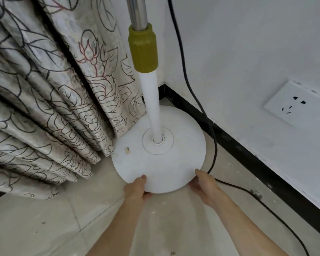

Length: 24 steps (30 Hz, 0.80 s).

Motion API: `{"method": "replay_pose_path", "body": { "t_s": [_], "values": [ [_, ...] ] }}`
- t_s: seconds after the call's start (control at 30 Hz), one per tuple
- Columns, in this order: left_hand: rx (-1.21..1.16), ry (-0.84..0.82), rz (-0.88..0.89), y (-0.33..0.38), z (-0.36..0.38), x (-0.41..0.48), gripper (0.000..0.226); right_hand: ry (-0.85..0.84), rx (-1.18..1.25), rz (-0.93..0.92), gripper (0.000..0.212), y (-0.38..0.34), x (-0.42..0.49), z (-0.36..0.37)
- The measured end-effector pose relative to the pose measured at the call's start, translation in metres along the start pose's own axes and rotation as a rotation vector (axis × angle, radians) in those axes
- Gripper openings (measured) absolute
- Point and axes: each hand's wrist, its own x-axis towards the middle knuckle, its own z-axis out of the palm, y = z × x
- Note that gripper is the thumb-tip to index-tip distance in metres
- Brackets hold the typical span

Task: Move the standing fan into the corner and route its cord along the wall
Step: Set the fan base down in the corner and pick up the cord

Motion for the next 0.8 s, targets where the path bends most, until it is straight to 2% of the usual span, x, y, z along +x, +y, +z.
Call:
{"method": "replay_pose_path", "body": {
  "t_s": [0.1, 0.2, 0.27, 0.33, 0.43, 0.5, 0.57, 0.67, 0.73, 0.8],
  "values": [
    [0.083, 0.001, -0.007, 0.001, 0.002, -0.008, 0.039, 0.057, -0.302, -0.019, 0.036, -0.012, 0.000, -0.013],
    [0.558, 0.000, 0.031, 0.007, -0.006, -0.029, 0.042, 0.076, -0.581, -0.085, 0.043, -0.036, -0.016, -0.025],
    [0.806, -0.031, 0.067, 0.014, -0.009, -0.047, 0.035, 0.062, -0.827, -0.123, 0.056, -0.052, -0.030, -0.036],
    [1.014, -0.068, 0.171, 0.024, -0.003, -0.073, 0.029, 0.069, -1.075, -0.146, 0.064, -0.064, -0.048, -0.052],
    [1.238, -0.121, 0.474, 0.045, 0.022, -0.124, 0.023, 0.185, -1.374, -0.281, 0.065, -0.084, -0.082, -0.077],
    [1.278, -0.151, 0.661, 0.061, 0.040, -0.163, 0.032, 0.266, -1.405, -0.406, 0.061, -0.093, -0.106, -0.086],
    [1.291, -0.192, 0.881, 0.078, 0.061, -0.209, 0.032, 0.266, -1.364, -0.531, 0.049, -0.107, -0.129, -0.099],
    [1.298, -0.169, 1.220, 0.099, 0.090, -0.267, 0.032, 0.196, -1.139, -0.625, 0.026, -0.129, -0.151, -0.115],
    [1.285, -0.122, 1.430, 0.105, 0.109, -0.302, 0.038, 0.165, -0.949, -0.683, 0.022, -0.147, -0.172, -0.127],
    [1.295, -0.114, 1.618, 0.107, 0.125, -0.331, 0.050, 0.157, -0.859, -0.778, 0.024, -0.165, -0.194, -0.133]
  ]
}}
